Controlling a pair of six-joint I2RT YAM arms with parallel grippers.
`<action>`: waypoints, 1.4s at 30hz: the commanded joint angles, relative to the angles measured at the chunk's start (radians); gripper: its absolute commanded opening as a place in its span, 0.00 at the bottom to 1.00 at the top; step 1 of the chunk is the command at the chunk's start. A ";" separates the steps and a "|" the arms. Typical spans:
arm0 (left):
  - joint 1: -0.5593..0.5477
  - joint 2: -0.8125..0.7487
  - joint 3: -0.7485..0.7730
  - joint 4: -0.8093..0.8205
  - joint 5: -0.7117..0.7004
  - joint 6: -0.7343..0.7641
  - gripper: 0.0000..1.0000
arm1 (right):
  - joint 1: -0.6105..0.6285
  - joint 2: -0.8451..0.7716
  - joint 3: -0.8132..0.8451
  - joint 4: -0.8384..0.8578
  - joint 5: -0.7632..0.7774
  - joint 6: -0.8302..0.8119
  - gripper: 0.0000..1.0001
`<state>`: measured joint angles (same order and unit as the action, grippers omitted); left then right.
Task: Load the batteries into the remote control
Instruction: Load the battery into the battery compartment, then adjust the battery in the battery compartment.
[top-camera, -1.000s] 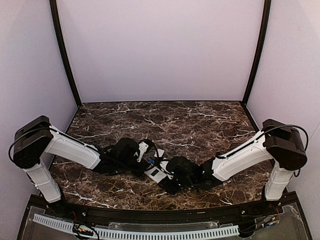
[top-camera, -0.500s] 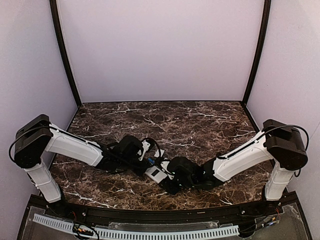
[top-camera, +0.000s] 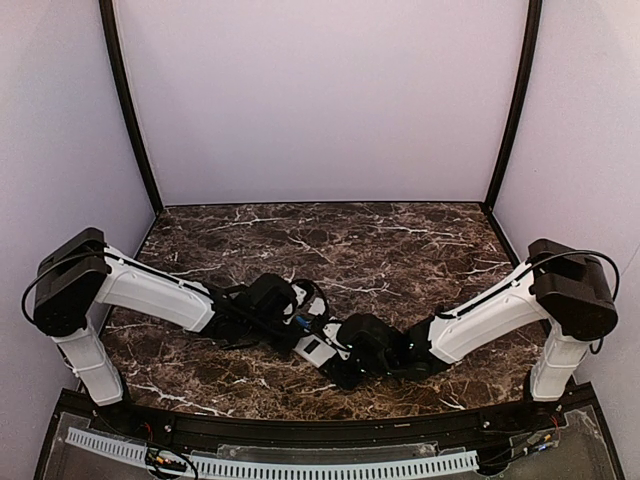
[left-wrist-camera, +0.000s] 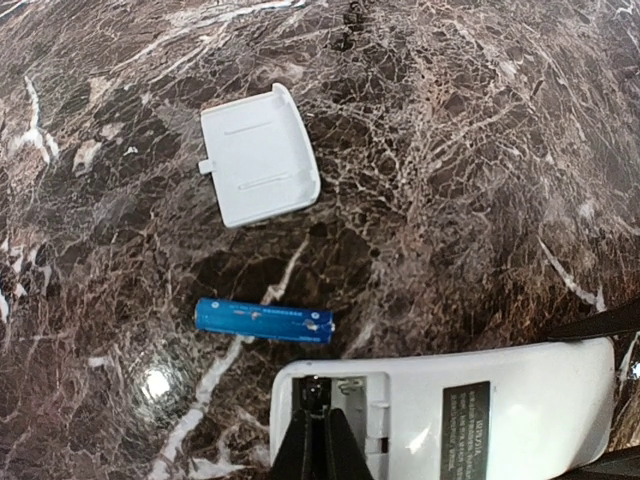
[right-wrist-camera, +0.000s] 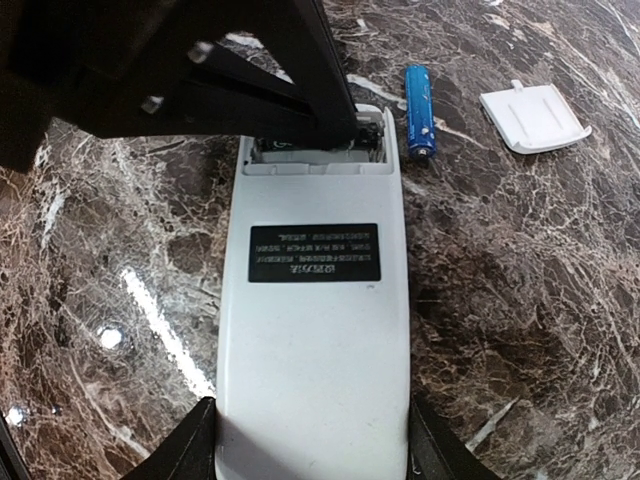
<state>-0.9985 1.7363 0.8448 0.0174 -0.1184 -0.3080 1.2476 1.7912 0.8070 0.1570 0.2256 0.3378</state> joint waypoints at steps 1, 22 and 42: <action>-0.021 0.136 -0.064 -0.415 0.062 -0.001 0.01 | -0.032 -0.006 -0.066 -0.173 0.106 0.036 0.00; -0.020 0.031 0.012 -0.422 -0.039 0.030 0.23 | -0.025 -0.036 -0.102 -0.162 0.088 -0.010 0.00; 0.034 -0.147 0.021 -0.309 0.176 0.029 0.40 | 0.001 -0.052 -0.131 -0.097 0.076 -0.086 0.00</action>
<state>-0.9730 1.6432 0.8864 -0.3012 -0.0475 -0.2806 1.2484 1.7290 0.7166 0.1947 0.2539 0.2756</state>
